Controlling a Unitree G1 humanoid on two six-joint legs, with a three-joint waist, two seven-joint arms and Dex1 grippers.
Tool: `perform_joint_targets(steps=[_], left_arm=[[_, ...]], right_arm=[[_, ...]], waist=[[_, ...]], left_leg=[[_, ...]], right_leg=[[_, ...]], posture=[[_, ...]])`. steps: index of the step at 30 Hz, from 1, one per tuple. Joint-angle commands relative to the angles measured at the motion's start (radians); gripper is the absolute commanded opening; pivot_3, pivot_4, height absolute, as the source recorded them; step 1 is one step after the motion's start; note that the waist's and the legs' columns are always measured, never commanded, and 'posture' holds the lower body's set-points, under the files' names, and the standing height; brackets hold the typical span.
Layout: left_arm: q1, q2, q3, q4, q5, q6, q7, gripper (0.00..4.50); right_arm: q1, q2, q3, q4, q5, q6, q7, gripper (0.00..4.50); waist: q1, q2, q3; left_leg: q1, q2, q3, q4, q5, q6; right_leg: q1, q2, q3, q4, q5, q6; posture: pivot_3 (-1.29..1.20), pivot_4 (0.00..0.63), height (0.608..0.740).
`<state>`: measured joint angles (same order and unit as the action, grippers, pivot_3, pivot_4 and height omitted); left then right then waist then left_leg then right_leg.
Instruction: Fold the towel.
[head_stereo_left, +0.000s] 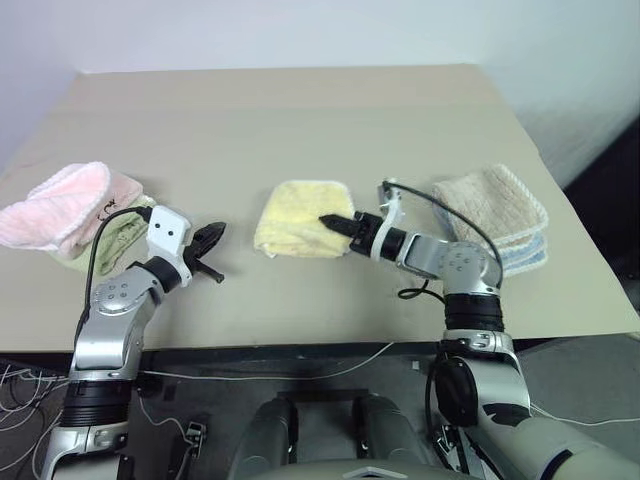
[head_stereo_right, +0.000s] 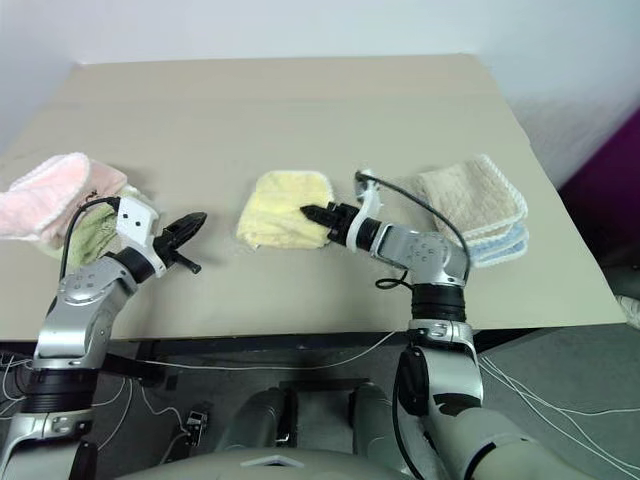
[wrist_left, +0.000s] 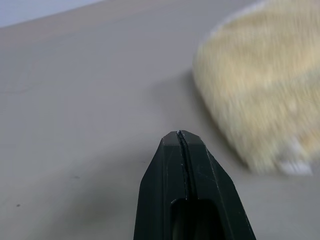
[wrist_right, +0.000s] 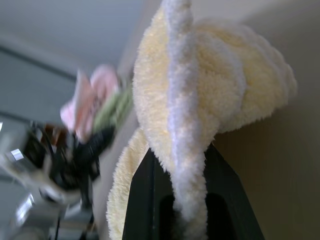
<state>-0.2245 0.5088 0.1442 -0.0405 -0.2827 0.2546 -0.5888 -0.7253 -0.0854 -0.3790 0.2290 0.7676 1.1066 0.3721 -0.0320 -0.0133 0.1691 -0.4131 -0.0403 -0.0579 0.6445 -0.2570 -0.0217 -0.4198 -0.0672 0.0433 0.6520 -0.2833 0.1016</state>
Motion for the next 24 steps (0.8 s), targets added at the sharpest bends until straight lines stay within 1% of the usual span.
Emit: perform_joint_targets(steps=[1, 6, 9, 14, 17, 21, 24], left_arm=[[-0.04, -0.011, -0.027, 0.01, 0.01, -0.029, -0.016, 0.0], [-0.103, -0.044, -0.074, 0.078, 0.024, -0.052, -0.044, 0.0], [-0.141, -0.06, -0.095, 0.124, 0.029, -0.071, -0.062, 0.0], [-0.191, -0.091, -0.129, 0.192, 0.043, -0.102, -0.088, 0.0], [-0.212, -0.105, -0.14, 0.222, 0.048, -0.117, -0.098, 0.0], [-0.229, -0.116, -0.15, 0.241, 0.057, -0.124, -0.106, 0.0], [-0.23, -0.122, -0.153, 0.238, 0.062, -0.123, -0.105, 0.0]], right_arm=[[-0.06, -0.08, -0.173, -0.173, 0.115, -0.006, -0.127, 0.02], [-0.083, -0.214, -0.348, -0.254, 0.144, -0.031, -0.343, 0.02], [-0.048, -0.252, -0.441, -0.293, 0.179, 0.002, -0.482, 0.02], [0.091, -0.234, -0.528, -0.368, 0.196, 0.018, -0.661, 0.02], [0.158, -0.197, -0.557, -0.414, 0.246, 0.026, -0.746, 0.02], [0.177, -0.185, -0.553, -0.42, 0.28, 0.003, -0.81, 0.02], [0.189, -0.191, -0.54, -0.407, 0.283, -0.024, -0.83, 0.02]], waist=[[0.013, 0.0, 0.0], [0.019, 0.0, 0.0], [0.019, 0.0, 0.0], [0.017, 0.0, 0.0], [0.015, 0.0, 0.0], [0.015, 0.0, 0.0], [0.015, 0.0, 0.0]], left_leg=[[-0.002, 0.0, 0.0, 0.001, 0.0, 0.0], [-0.004, -0.001, 0.0, 0.002, 0.0, 0.0], [-0.005, -0.001, 0.0, 0.002, 0.0, 0.0], [-0.005, 0.0, 0.001, 0.002, 0.0, 0.0], [-0.005, 0.0, 0.002, 0.003, 0.0, 0.001], [-0.005, 0.001, 0.003, 0.003, 0.0, 0.001], [-0.005, 0.0, 0.003, 0.003, 0.0, 0.001]], right_leg=[[-0.001, 0.0, 0.0, 0.0, 0.0, 0.0], [-0.004, 0.0, 0.0, 0.001, 0.0, 0.001], [-0.004, 0.0, 0.0, 0.001, 0.0, 0.001], [-0.004, 0.001, 0.001, 0.001, 0.0, 0.001], [-0.005, 0.001, 0.001, 0.002, 0.0, 0.001], [-0.005, 0.003, 0.002, 0.004, 0.0, 0.001], [-0.005, 0.003, 0.002, 0.004, 0.0, 0.001]], posture=[[0.0, 0.15, 0.74], [0.0, 0.15, 0.74], [0.0, 0.15, 0.74], [0.0, 0.15, 0.74], [0.0, 0.15, 0.74], [0.0, 0.15, 0.74], [0.0, 0.15, 0.74]])
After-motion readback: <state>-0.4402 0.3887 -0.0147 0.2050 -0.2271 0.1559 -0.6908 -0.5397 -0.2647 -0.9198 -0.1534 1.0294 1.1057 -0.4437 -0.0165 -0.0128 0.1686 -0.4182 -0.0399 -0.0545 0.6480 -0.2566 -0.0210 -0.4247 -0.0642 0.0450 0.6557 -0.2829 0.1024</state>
